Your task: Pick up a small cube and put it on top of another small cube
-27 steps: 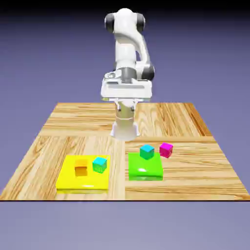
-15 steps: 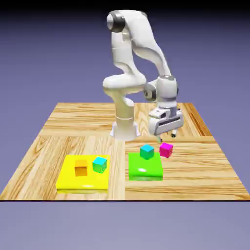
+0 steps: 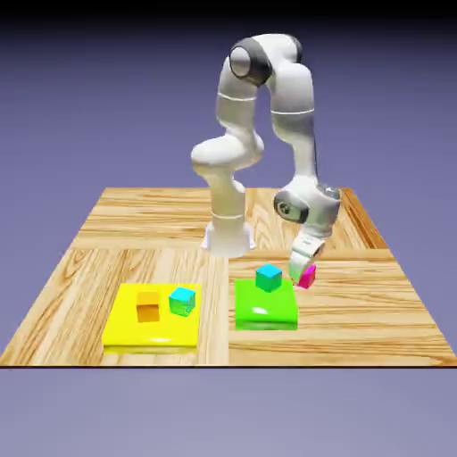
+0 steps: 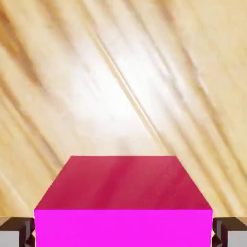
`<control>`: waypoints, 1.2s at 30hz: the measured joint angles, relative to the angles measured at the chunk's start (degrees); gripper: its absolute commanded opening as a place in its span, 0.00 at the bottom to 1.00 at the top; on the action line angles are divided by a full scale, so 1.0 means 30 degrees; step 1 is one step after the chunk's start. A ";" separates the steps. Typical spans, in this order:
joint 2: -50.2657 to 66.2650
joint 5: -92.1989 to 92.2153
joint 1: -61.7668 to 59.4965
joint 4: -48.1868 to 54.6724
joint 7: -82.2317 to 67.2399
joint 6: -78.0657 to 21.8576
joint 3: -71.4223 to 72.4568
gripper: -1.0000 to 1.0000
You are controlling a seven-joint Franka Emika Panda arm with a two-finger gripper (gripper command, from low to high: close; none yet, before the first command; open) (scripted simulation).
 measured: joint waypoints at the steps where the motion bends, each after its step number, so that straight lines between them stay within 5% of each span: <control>1: -0.0692 0.0536 -0.0293 -0.0046 -0.0380 -0.0626 0.0452 0.00; 10: -0.4773 0.2132 -0.2295 0.0179 -0.2091 -0.4032 0.3063 0.00; 31: -0.1553 0.3955 -1.2135 1.1469 -0.3746 -1.3093 -1.1392 0.00; 36: 0.0226 0.5068 -1.2156 1.0555 -0.4531 -1.0618 -1.1130 0.00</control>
